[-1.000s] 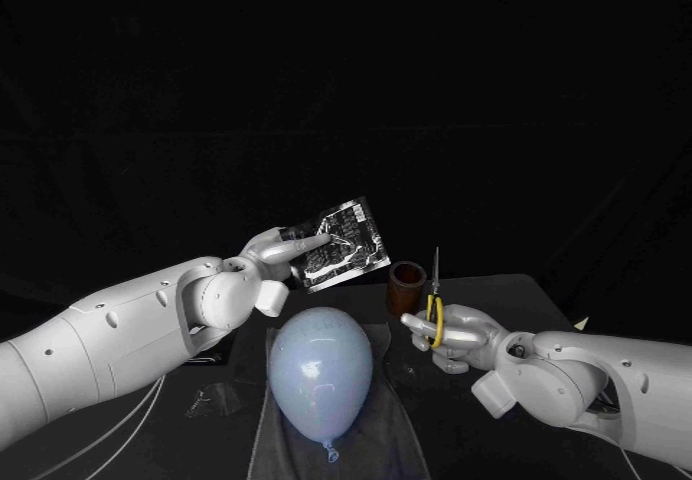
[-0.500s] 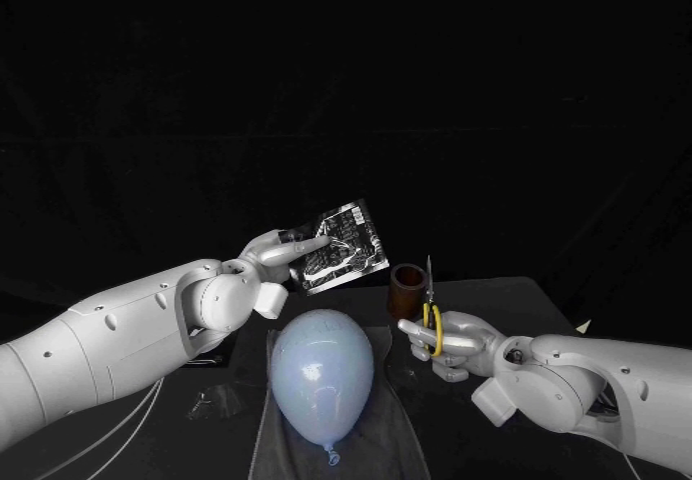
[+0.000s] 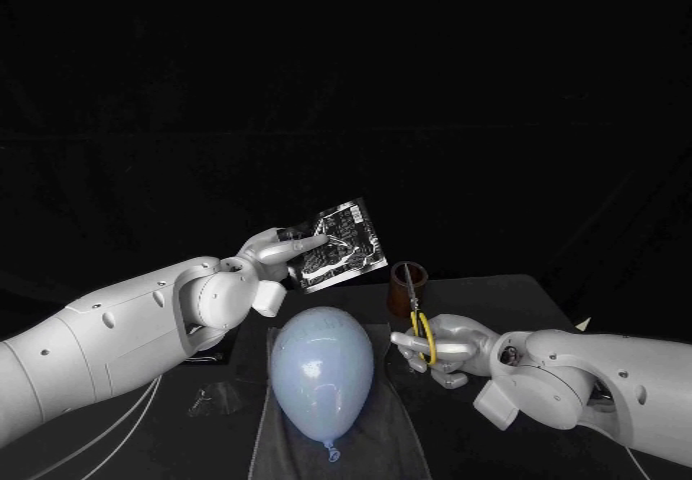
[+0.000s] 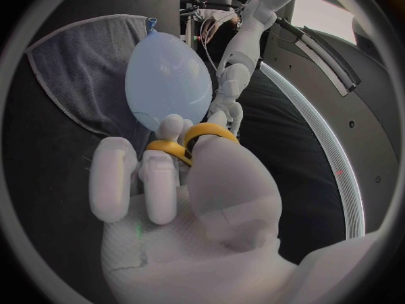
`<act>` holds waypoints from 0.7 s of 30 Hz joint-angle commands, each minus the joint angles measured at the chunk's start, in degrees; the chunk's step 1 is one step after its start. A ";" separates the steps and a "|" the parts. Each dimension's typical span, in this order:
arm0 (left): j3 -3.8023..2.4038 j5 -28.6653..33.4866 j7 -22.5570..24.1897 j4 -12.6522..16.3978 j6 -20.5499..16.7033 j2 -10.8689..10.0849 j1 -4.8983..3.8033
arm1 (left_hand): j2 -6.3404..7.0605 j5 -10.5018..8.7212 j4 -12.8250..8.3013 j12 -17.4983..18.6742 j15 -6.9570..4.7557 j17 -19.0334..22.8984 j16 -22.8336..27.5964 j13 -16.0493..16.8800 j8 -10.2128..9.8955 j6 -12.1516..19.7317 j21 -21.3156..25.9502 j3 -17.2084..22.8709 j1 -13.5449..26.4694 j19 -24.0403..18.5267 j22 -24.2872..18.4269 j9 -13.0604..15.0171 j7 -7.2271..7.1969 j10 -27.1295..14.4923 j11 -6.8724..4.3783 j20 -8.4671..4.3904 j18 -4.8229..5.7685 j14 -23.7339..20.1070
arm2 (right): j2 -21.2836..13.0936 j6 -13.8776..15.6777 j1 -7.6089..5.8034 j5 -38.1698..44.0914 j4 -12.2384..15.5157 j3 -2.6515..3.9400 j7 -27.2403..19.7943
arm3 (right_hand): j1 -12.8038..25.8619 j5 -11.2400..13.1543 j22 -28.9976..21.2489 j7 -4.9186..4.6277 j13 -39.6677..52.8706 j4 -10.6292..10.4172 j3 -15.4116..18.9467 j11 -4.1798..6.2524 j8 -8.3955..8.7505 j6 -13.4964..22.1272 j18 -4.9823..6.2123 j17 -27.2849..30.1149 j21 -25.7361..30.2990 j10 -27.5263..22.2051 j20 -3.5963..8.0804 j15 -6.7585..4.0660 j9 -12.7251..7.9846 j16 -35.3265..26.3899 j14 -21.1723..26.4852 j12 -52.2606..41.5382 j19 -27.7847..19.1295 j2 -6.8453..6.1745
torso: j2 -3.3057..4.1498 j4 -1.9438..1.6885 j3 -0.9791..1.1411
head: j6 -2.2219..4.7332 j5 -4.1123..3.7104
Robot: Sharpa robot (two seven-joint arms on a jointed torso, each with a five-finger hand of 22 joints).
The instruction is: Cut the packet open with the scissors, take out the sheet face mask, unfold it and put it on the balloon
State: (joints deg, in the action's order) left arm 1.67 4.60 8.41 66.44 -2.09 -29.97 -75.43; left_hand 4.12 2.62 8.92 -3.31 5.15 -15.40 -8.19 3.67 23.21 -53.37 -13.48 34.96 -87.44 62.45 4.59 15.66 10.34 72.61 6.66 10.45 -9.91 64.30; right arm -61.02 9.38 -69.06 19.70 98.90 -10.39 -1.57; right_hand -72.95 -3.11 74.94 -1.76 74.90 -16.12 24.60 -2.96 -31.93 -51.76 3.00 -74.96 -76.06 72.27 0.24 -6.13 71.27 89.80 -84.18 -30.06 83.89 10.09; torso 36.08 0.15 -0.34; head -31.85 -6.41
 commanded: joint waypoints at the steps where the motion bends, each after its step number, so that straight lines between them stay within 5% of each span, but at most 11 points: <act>1: -0.07 -0.73 -0.52 0.17 0.29 0.08 -0.09 | -0.68 0.19 -0.07 -0.37 -0.12 -0.08 0.23 0.07 0.20 -0.26 -0.29 0.25 0.00 0.24 -0.06 1.74 0.07 0.25 0.09 0.02 -0.64 0.36 | 0.03 -2.00 -0.44 5.35 0.24 0.07 0.38 | 1.06 0.34 5.95 -1.33 15.10 -0.07 1.92 4.10 6.07 1.40 0.22 -15.04 1.15 17.73 -1.42 1.38 -4.27 0.20 -5.82 -59.94 0.47 -1.78 | 0.00 0.03 0.04 | -0.08 -0.13; 3: -0.07 -0.78 -0.64 0.17 0.29 0.08 -0.09 | -0.67 0.19 -0.12 -0.37 -0.13 -0.09 0.24 0.07 0.21 -0.26 -0.29 0.30 0.00 0.25 -0.07 1.76 0.07 0.25 0.09 0.01 -0.64 0.36 | -0.01 -2.05 -0.66 5.30 0.35 0.07 -0.02 | 1.75 0.32 5.75 -2.08 15.10 -0.10 1.91 3.46 8.98 2.46 0.30 -15.04 1.54 17.73 -1.87 1.96 -6.31 0.20 -5.82 -59.94 0.32 -2.44 | 0.00 0.02 0.05 | -0.12 -0.12; 6: -0.07 -0.85 -0.89 0.16 0.30 0.09 -0.09 | -0.65 0.19 -0.16 -0.37 -0.14 -0.09 0.25 0.07 0.21 -0.26 -0.29 0.33 0.00 0.26 -0.08 1.77 0.06 0.26 0.08 0.00 -0.64 0.37 | -0.01 -2.40 -0.99 4.99 0.48 0.08 -0.28 | 3.68 0.32 6.55 -2.69 15.10 -0.37 2.01 2.95 11.06 2.53 0.06 -15.04 0.29 17.73 -2.35 2.42 -7.90 0.20 -5.82 -59.94 0.81 -3.92 | 0.00 -0.01 0.05 | -0.15 -0.10; 15: -0.06 -1.38 -1.19 0.25 0.38 0.02 -0.09 | -0.64 0.19 -0.19 -0.37 -0.14 -0.09 0.25 0.07 0.22 -0.26 -0.28 0.35 0.01 0.27 -0.08 1.78 0.06 0.26 0.08 0.00 -0.64 0.37 | -0.08 -3.69 -1.38 5.12 1.05 0.10 0.12 | 3.26 0.33 5.55 -1.74 15.10 -0.05 1.97 3.67 9.20 -1.60 0.54 -15.04 2.16 17.73 -2.35 1.96 -7.33 0.20 -5.82 -59.94 0.09 -4.82 | 0.02 -0.04 -0.01 | -0.37 -0.02; 17: -0.07 -1.43 -1.19 0.24 0.35 0.00 -0.09 | -0.62 0.19 -0.23 -0.37 -0.15 -0.09 0.26 0.07 0.23 -0.26 -0.28 0.39 0.02 0.28 -0.09 1.80 0.06 0.27 0.07 -0.01 -0.64 0.38 | -0.22 -3.78 -1.51 5.19 1.15 0.12 0.03 | 4.18 0.26 1.56 -2.35 11.62 -0.28 1.76 3.13 10.18 1.22 1.84 -12.39 9.13 14.79 -2.57 2.40 -7.25 -1.72 -4.93 -52.20 -2.90 -5.84 | 0.01 0.03 -0.05 | -0.49 -0.04; 21: -0.07 -1.47 -1.12 0.14 0.27 -0.03 -0.09 | -0.62 0.19 -0.23 -0.37 -0.15 -0.09 0.26 0.07 0.23 -0.26 -0.28 0.39 0.02 0.28 -0.09 1.80 0.06 0.27 0.07 -0.01 -0.64 0.38 | -0.53 -3.58 -1.71 4.87 1.19 0.13 -0.32 | 6.34 0.34 -1.39 -3.46 9.21 -0.51 1.67 2.25 11.96 4.58 2.70 -9.65 14.27 13.07 -3.20 3.09 -7.84 -3.92 -3.88 -47.15 -5.07 -6.87 | 0.01 0.00 -0.08 | -0.58 -0.12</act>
State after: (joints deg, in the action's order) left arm 1.67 3.52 7.12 66.51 -2.09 -30.04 -75.43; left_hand 4.11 2.55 8.76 -3.49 5.15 -15.44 -8.19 3.65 23.06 -53.22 -13.48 35.11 -87.61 62.45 4.59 15.70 10.19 72.60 6.67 10.45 -9.79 64.30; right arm -61.48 7.05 -70.72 24.05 99.99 -10.34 -1.27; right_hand -66.79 -3.11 73.86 -3.74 74.91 -16.34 24.98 -1.64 -19.81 -50.86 5.28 -74.90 -62.32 73.83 -3.01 -3.17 63.32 86.20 -84.01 -32.11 79.15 3.08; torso 36.08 0.15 -0.37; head -32.37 -6.43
